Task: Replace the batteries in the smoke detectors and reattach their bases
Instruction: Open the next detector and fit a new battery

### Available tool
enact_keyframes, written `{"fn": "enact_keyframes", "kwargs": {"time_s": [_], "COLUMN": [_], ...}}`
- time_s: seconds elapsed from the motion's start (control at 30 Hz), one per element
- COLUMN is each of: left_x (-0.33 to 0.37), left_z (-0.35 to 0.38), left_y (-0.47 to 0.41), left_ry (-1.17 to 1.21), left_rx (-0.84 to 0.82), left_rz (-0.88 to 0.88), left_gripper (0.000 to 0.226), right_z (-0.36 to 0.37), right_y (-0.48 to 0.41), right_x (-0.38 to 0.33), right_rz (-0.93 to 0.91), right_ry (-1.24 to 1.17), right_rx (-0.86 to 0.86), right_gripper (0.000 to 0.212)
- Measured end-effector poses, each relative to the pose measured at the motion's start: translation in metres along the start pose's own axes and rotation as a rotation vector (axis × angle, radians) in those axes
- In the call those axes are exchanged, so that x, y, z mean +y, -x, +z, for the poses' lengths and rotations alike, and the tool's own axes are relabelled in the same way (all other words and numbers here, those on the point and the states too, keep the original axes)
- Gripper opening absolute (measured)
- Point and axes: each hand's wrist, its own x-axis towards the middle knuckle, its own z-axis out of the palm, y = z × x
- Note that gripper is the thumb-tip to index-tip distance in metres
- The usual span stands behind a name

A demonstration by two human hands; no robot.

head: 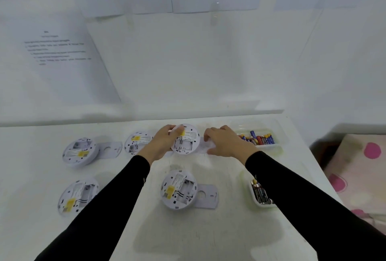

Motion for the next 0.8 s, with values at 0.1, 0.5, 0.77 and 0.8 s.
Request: {"fn": "enact_keyframes", "kwargs": {"time_s": [0.1,0.5,0.77,0.8], "left_x": [-0.004,-0.017,-0.015,-0.014], "left_z": [0.008,0.019,0.01,0.009], "left_y": [-0.012,-0.028,-0.029,-0.028], "left_ry": [-0.093,-0.347,-0.59,-0.596], "left_rx": [0.047,0.245,0.259,0.265], "left_rz": [0.01,0.061,0.188,0.203], "left_gripper": [0.036,0.039,0.054,0.047], "right_z": [0.002,0.004,0.0,-0.002], "right_y": [-0.01,-0.019,-0.01,-0.006], "right_x": [0.002,0.008,0.003,0.0], "right_rz": [0.014,0.067,0.085,0.097], "right_ry": [0.003,-0.082,-0.121,-0.135], "right_rx": [-0.039,-0.078,-0.072,-0.057], "right_gripper": [0.038,0.044,0.046,0.044]}}
